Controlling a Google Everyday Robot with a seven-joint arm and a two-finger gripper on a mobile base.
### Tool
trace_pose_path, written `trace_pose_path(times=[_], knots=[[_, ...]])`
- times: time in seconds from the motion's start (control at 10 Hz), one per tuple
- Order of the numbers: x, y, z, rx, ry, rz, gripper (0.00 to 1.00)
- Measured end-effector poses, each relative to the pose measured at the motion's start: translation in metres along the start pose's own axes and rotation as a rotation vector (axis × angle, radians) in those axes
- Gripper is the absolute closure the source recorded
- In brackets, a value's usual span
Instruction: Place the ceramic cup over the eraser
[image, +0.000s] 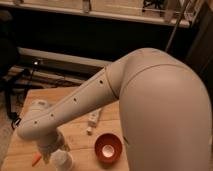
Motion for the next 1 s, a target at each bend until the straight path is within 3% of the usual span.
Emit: trace_pose_path(times=[0.2, 0.5, 0.8, 1.0], knots=[[-0.001, 0.0, 0.012, 0.02, 0.022, -0.015, 0.35], [-0.004, -0.012, 0.035, 0.084, 0.051, -0.003, 0.37], [-0.008, -0.014, 0.056, 0.095, 0.088, 0.019, 0.65], [-0.016, -0.004, 0.05, 0.062, 0.081, 0.024, 0.85]])
